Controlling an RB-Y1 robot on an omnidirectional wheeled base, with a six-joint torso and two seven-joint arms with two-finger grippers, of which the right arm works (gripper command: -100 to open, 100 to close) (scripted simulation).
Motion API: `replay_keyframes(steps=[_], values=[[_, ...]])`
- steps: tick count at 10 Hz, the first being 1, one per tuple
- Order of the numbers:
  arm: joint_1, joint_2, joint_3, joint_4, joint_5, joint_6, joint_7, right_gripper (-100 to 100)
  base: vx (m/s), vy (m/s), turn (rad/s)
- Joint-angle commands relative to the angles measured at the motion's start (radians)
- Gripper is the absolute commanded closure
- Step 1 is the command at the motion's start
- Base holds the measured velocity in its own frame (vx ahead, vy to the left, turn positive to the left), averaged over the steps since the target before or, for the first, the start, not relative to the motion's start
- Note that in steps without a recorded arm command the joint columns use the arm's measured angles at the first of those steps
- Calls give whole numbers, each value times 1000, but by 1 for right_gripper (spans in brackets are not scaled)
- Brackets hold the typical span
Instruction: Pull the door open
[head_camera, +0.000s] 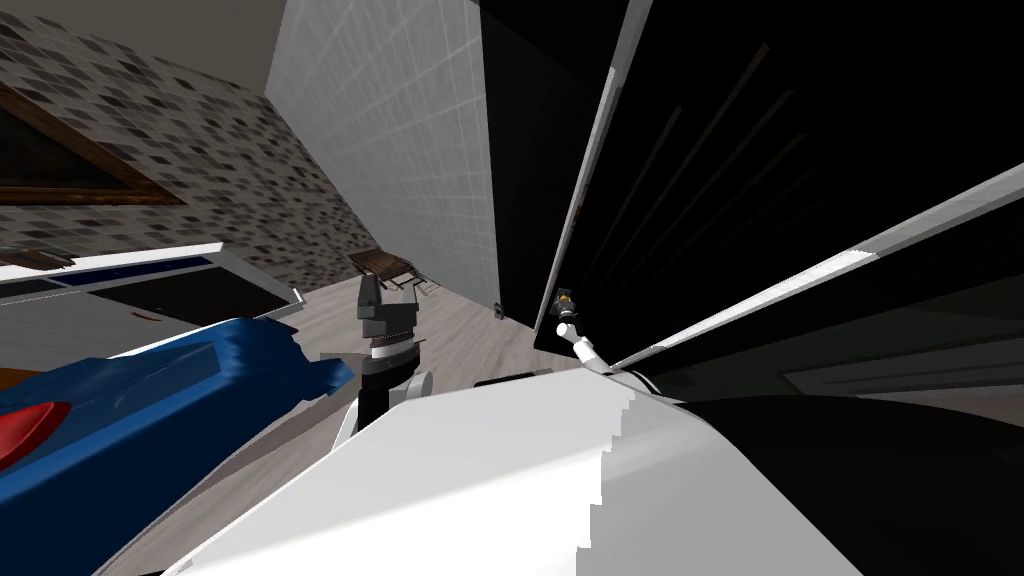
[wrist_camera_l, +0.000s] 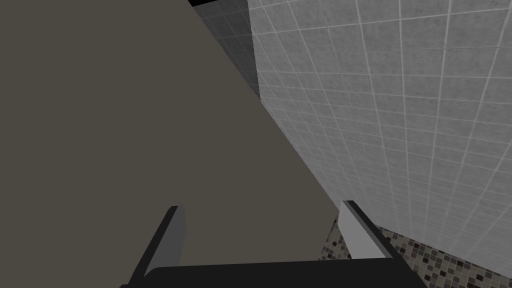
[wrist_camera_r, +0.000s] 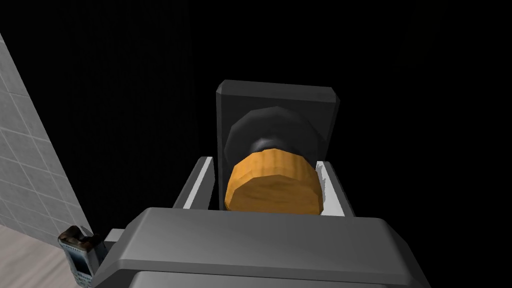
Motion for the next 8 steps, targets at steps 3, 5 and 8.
replay_keyframes(steps=[3,5,8], values=[[0,3,2,0,1,1,1,100,-18,-5,2],[0,3,2,0,1,1,1,100,0,0,0],[18,-23,36,-22,-6,7,-36,100,-200,-62,150]])
